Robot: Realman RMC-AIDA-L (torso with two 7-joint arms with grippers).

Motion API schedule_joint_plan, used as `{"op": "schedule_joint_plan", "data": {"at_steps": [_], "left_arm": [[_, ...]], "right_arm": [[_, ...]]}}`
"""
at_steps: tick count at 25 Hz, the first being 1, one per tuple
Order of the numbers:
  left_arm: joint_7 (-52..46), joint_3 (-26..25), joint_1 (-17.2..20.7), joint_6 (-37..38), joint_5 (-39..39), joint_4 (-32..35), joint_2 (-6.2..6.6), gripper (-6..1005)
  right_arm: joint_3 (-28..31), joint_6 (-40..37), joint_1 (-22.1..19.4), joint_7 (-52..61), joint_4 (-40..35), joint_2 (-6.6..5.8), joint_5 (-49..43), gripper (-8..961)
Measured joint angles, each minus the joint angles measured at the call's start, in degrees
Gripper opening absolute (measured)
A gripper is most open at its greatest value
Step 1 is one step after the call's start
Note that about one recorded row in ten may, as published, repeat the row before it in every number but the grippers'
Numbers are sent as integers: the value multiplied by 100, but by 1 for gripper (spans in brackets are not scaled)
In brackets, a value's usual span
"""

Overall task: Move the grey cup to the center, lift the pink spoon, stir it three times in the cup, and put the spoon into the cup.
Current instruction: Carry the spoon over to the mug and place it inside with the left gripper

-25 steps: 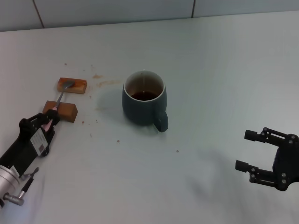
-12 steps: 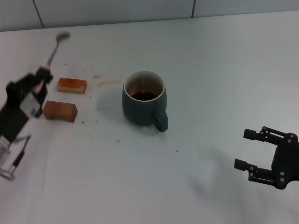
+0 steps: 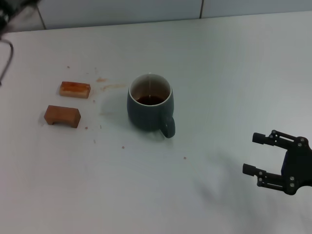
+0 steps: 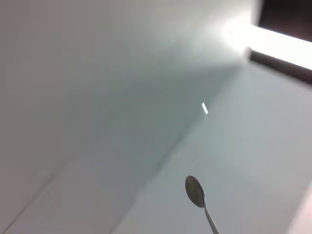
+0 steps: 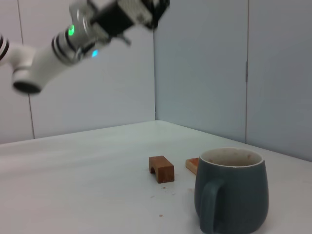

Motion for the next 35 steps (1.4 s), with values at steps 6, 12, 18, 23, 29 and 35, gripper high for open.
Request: {"op": "schedule_joint_plan", "data": {"at_steps": [6,12,18,23,29,35], "left_arm": [[-71,163,-28,24,639,2139,197,131],[-415,301,-140,151,2015,4584,337,132],[-445,541,-290,392,3000,5917,293,133],[-484,1179,-292,481,4014,7108,226,133],[-519,2119,-407,484,5307,7727,-5,134],[-608,3282,-520,447,6079,7836,-57,135]], "right_arm": [[0,3,-16,53,0,0,-3,753],[0,3,-49,56,-3,0,-3,753],[0,28,-77,57,0,8,-3,753],[0,30,-152,57,4,9,-3,753],[1,45,-177,57,6,14,-1,753],[0,46,-184,57,6,18,2,753]]}}
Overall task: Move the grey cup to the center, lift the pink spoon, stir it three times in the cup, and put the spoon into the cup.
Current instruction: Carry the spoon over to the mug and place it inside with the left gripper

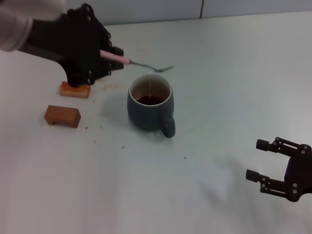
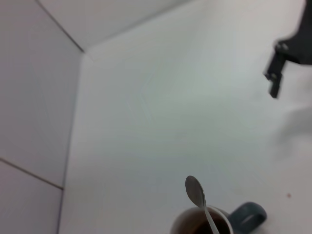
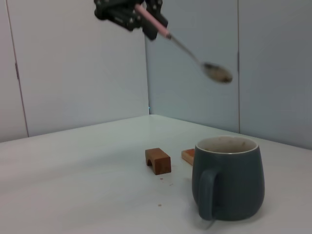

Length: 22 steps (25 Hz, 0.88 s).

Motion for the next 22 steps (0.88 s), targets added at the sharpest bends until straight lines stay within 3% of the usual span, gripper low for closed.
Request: {"op": "schedule_joint_plan", "data": {"at_steps": [8,12,15,22], "left_arm": [[-97,910,-100,-335,837,-24,-34,136],[-98,1024,-101,-400,954,-40,-37,136],[-98,1453,-117,-578,1304,-220,-48,137],[-98,1848,-135,-878,1576,-533,-56,138]], "right_arm": [[3,-20,-28,3,0,0,4,753],[8,-23,-39,4,0,0,4,753],[9,-25,-43,5,0,0,5,753],[9,-30,-54,7,14,0,5,752]]}}
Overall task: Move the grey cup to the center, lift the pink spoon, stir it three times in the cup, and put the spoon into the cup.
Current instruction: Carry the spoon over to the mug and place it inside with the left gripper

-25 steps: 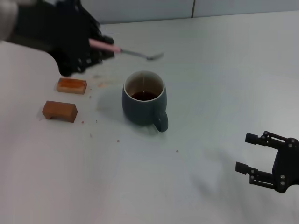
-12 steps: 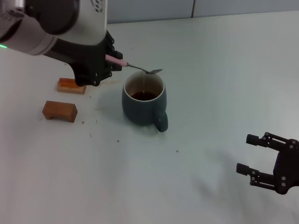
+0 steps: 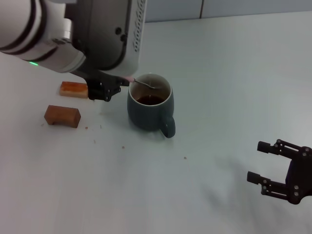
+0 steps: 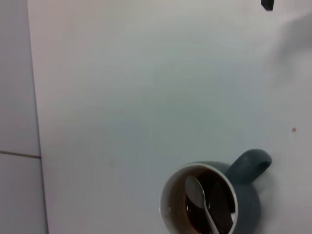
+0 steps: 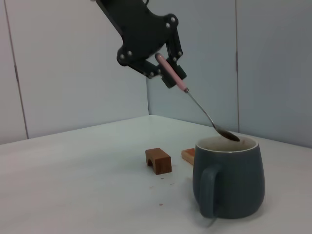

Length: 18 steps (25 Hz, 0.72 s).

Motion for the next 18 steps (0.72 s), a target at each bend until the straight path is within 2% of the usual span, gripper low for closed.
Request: {"op": "schedule_joint_plan", "data": {"at_steps": [4,6,18], "left_arm": [[-1,79,-2,-102,85,-83,0,138],[-57,375,-102,-340,224,-415,0,138],[-190,861,-381,-805,689,-1239,-1,140]], "right_arm": [[0,0,-29,1,7,0,0,752],[0,0,-44,1,29,1,0,752],[0,27,-61,-39,135,-2,0,751]]}}
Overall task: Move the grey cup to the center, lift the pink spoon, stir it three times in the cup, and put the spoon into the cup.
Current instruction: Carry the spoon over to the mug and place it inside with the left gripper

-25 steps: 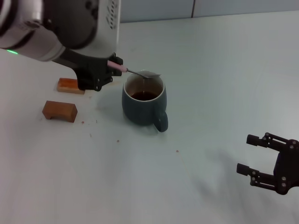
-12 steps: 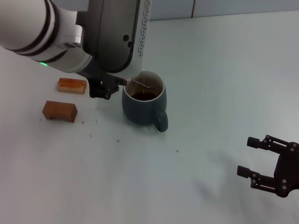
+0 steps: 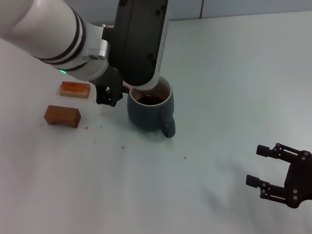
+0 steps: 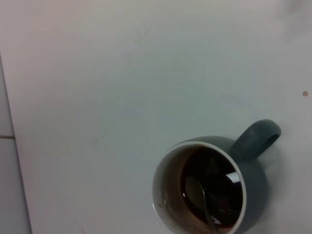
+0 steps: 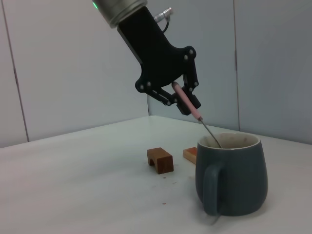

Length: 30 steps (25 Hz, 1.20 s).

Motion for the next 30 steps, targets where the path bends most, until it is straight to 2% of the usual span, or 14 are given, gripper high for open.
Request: {"op": "schedule_joint_plan", "data": {"at_steps": [13,22,30], "left_arm": [[-34,98,-130,-72,34,-232,-8,141],[-28,128,-38,115,-112,-11,-7,143],[-17,286,-111,-182,-298,-59,-7,143]], "right_arm": [[0,-3,1,-8,9,2,-2,752],[0,2,1,-9,9,2,-25,752],[0,8,1,-9,8,2,-27,751]]}}
